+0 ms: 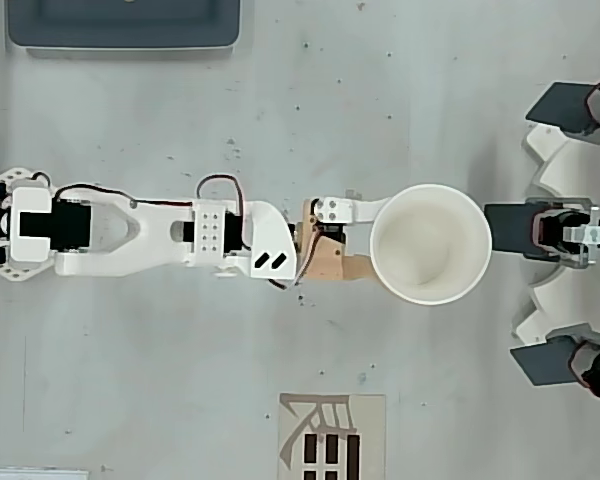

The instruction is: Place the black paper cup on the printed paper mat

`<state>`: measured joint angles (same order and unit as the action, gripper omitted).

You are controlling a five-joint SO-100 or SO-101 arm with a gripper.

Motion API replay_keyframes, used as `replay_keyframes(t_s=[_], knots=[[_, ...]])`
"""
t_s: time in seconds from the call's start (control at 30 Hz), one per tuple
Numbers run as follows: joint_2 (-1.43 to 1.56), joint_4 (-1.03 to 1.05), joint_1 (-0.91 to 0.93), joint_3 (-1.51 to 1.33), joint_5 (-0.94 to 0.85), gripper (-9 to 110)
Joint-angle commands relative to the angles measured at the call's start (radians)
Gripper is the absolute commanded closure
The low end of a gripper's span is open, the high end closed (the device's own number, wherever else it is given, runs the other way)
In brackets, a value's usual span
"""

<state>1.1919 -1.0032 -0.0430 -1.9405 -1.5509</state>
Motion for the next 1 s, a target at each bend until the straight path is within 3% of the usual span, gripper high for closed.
replay_keyframes(t_s=[0.0, 0.67, 0.97], knots=[[-0.129, 0.173, 0.060, 0.236, -0.064, 90], [-0.107, 0.158, 0.060, 0.224, -0.058, 90], [0.054, 0.110, 0.055, 0.046, -0.026, 90]])
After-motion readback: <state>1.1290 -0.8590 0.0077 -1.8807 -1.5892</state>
